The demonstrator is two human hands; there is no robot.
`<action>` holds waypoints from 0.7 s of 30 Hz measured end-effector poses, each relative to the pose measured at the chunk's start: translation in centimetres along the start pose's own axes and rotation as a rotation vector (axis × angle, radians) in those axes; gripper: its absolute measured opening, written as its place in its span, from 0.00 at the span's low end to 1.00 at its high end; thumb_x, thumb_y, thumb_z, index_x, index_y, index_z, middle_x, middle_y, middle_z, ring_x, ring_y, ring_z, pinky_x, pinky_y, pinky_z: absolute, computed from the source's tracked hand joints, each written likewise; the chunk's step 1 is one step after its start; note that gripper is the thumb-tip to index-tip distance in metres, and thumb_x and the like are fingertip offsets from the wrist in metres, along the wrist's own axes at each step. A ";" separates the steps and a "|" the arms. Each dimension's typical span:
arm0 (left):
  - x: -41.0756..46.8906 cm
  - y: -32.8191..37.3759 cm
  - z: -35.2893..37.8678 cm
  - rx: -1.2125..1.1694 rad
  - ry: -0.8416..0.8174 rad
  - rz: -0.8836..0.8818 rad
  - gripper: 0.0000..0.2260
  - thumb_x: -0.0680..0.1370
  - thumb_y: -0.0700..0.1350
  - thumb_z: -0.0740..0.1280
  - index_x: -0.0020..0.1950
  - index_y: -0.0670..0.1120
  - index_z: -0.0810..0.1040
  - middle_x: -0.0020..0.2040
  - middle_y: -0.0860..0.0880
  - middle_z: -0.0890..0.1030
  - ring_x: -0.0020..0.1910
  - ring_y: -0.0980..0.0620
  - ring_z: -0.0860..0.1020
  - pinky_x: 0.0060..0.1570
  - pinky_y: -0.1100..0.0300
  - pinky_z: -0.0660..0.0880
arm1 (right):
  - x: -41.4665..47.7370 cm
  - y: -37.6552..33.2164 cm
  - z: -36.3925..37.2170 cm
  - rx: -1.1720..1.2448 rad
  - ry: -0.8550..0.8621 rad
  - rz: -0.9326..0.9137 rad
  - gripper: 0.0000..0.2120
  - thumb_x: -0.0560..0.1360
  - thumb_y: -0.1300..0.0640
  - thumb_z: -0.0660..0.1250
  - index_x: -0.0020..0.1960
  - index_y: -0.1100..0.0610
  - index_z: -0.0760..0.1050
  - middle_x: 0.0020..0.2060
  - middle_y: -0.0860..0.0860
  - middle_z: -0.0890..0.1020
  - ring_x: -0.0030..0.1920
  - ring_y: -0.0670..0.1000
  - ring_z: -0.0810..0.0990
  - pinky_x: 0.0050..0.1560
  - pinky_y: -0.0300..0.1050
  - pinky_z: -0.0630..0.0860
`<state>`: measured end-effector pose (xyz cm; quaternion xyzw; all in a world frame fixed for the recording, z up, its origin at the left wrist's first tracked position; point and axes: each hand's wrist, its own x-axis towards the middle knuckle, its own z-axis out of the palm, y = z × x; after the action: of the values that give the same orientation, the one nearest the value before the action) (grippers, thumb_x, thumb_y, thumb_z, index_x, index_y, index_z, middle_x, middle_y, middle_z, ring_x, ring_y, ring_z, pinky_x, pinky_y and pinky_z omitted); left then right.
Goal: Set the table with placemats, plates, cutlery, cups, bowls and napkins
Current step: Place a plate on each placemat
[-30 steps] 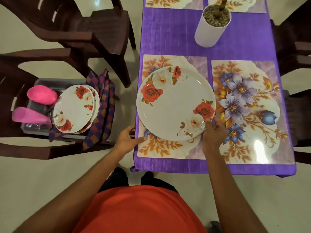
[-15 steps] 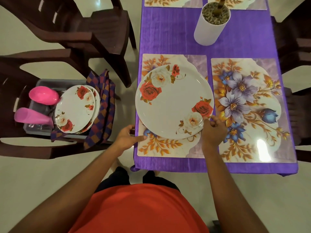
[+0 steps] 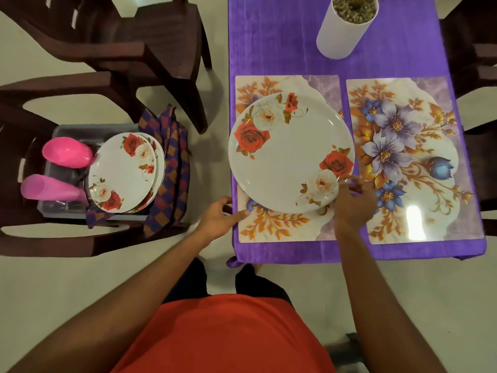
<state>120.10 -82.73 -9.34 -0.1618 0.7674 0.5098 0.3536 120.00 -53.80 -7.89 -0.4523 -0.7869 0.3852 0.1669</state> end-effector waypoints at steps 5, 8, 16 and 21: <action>-0.7 -3.6 -4.9 0.068 0.046 0.034 0.11 0.76 0.52 0.73 0.57 0.52 0.79 0.48 0.51 0.81 0.48 0.53 0.80 0.51 0.57 0.78 | -6.6 -2.4 1.5 0.019 -0.015 -0.211 0.08 0.77 0.58 0.69 0.55 0.57 0.82 0.48 0.50 0.84 0.45 0.46 0.80 0.46 0.30 0.73; -1.1 -7.8 -11.7 0.064 0.123 0.000 0.07 0.76 0.47 0.73 0.53 0.50 0.81 0.45 0.50 0.82 0.44 0.53 0.80 0.52 0.56 0.78 | -11.7 -5.8 5.4 0.084 -0.240 -0.334 0.07 0.77 0.60 0.69 0.52 0.56 0.84 0.44 0.50 0.85 0.41 0.46 0.81 0.46 0.38 0.76; -2.7 -19.7 -31.1 0.445 0.417 -0.064 0.09 0.78 0.46 0.68 0.57 0.47 0.82 0.50 0.51 0.83 0.47 0.51 0.81 0.48 0.56 0.76 | -25.9 -12.1 27.4 -0.212 -1.061 -0.432 0.12 0.75 0.54 0.72 0.58 0.53 0.83 0.42 0.45 0.83 0.48 0.48 0.83 0.57 0.47 0.79; -1.4 -24.9 -36.4 0.489 0.391 -0.171 0.09 0.77 0.53 0.64 0.52 0.52 0.82 0.48 0.52 0.84 0.47 0.51 0.82 0.46 0.57 0.76 | -29.6 -11.2 39.7 -0.588 -1.093 -0.411 0.22 0.76 0.51 0.69 0.68 0.60 0.74 0.63 0.60 0.79 0.64 0.62 0.77 0.62 0.53 0.74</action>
<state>122.51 -126.23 -16.58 -0.2309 0.9040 0.2381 0.2696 105.09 -99.97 -22.58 -0.0586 -0.9013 0.2888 -0.3176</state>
